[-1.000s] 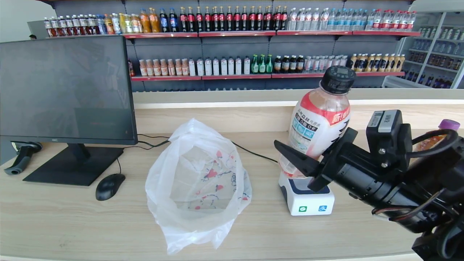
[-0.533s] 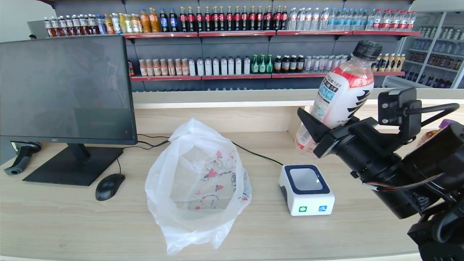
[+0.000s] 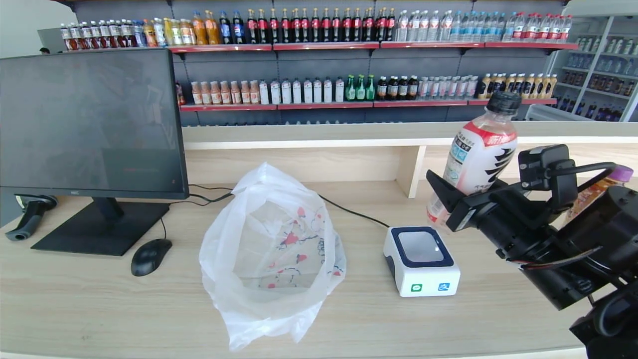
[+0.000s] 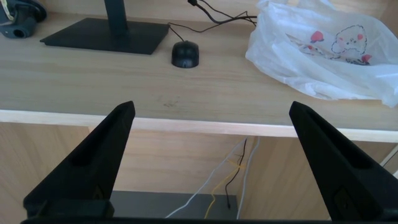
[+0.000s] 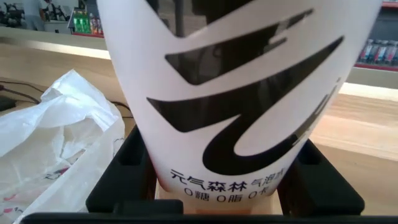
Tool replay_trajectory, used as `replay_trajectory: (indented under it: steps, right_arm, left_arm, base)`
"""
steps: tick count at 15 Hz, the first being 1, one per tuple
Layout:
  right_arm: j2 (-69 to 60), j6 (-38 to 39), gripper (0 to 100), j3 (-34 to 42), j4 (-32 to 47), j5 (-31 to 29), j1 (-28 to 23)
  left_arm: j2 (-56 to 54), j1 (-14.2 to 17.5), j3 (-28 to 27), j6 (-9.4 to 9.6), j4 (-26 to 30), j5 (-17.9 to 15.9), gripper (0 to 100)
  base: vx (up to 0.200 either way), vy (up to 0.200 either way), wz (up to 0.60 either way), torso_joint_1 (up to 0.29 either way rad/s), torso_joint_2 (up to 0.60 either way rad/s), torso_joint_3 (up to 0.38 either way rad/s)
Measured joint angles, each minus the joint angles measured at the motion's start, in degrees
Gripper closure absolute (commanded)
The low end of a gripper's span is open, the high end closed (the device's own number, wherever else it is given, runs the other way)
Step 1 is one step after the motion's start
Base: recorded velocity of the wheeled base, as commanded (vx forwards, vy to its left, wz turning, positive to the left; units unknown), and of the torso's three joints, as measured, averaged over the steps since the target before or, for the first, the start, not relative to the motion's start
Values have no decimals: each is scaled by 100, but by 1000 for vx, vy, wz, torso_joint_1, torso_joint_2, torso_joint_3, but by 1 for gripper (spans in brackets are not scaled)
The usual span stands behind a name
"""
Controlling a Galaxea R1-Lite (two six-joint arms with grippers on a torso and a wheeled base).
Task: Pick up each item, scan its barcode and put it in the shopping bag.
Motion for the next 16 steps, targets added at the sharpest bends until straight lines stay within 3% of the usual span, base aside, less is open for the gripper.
replay_trajectory:
  steps: [7,10,13,16]
  right_arm:
    - [-110,4,100,80,1,0,-361]
    - [-72,11,100,57,-5,7,-406]
    - [-88,44,100,50,4,13,-524]
    - [-178,72,100,100,11,23,-557]
  left_arm:
    - [0,-6,0,0,5,-2,0]
    - [0,-6,0,0,7,-5,0]
    - [0,0,0,0,9,-2,0]
    - [0,0,0,-23,7,0,0]
  base:
    - [0,0,0,0,0,0]
    - [-200,0,0,9,1,1]
    - [0,0,0,0,0,0]
    - [0,200,0,-7,-6,6]
